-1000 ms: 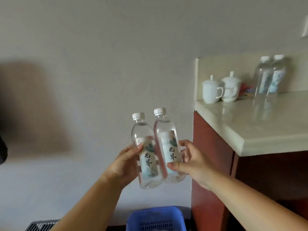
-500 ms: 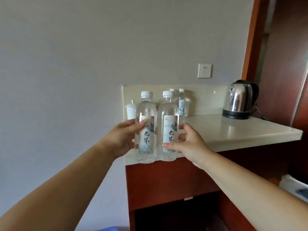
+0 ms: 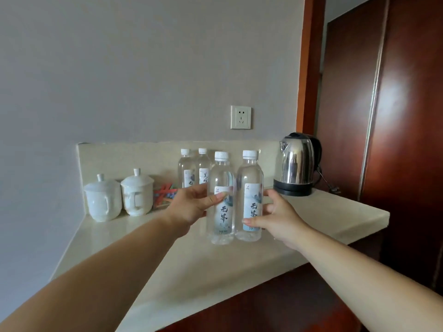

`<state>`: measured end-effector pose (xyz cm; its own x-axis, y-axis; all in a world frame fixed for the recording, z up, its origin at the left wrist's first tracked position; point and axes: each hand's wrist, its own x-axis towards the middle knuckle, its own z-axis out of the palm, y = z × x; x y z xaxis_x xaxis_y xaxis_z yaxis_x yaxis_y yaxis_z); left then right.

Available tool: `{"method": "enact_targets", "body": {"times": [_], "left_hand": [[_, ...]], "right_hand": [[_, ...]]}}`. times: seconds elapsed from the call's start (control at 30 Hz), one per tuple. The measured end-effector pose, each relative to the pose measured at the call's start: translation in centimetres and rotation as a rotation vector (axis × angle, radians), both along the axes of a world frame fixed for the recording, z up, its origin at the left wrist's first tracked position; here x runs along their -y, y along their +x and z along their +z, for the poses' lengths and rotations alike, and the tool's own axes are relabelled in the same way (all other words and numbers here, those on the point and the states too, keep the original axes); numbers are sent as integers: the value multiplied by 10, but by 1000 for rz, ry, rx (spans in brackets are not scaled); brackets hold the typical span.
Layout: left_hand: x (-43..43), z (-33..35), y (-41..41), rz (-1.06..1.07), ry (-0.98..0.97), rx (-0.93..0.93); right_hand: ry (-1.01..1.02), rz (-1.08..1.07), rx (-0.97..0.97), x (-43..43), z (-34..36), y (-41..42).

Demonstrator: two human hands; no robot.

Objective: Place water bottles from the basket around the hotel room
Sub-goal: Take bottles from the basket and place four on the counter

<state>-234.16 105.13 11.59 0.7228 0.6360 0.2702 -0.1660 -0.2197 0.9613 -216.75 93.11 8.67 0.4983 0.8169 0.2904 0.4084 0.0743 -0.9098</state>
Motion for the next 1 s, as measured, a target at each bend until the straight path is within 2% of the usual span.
{"method": "enact_targets", "body": {"times": [0.17,0.4,0.6,0.7,0.83,1.0], "left_hand": [[-58,-7,65,26,32,3],[-113,-17,113,55,114,-37],[-123,-18,136,386,219,-83],[-116,-22,136,505,312,-219],[-102,-34,140,700,523,-618],[-103,-33,159,854,394,-645]], "right_hand": [[-21,-46,-15,-63,-6,62],[-42,-60,31,-114,-16,115],[-73,-76,102,-148,-12,137],[-102,-43,165,-163,-10,142],[-113,25,172,-173,-9,151],[-96,94,169,-179,-8,161]]}}
